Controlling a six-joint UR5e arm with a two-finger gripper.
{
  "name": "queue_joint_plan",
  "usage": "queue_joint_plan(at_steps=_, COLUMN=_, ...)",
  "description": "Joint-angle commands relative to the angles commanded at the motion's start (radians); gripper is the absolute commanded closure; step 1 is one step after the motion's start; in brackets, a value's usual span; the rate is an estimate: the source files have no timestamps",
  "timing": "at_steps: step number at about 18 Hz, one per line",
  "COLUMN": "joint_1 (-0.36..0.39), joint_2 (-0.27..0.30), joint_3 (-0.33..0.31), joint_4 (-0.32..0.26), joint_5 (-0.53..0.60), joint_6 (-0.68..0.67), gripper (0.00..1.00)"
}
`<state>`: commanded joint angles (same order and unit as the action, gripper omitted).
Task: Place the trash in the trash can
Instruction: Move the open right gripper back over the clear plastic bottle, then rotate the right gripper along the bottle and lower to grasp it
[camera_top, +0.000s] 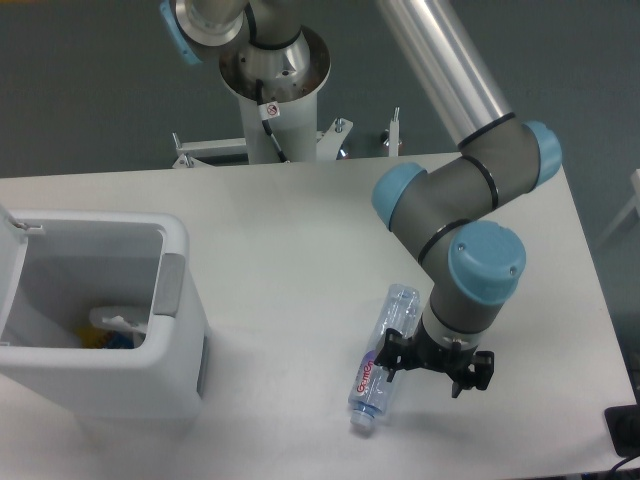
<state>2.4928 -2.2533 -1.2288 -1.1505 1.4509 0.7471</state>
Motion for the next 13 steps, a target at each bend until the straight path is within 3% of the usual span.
queue_joint_plan(at_steps=4, joint_1=-0.037, joint_2=-0.032, joint_3=0.011, joint_4=-0.009, joint_5=0.042, joint_6=-0.009, gripper=0.01)
queue_joint_plan(at_steps=8, joint_1=-0.054, joint_2=-0.029, joint_3=0.009, joint_4=-0.083, joint_5=0.043, joint_6=-0.009, gripper=0.01)
queue_joint_plan(at_steps=13, joint_1=-0.066, joint_2=-0.051, joint_3=0.006, joint_4=-0.072, joint_5=0.06, joint_6=-0.02, gripper=0.02)
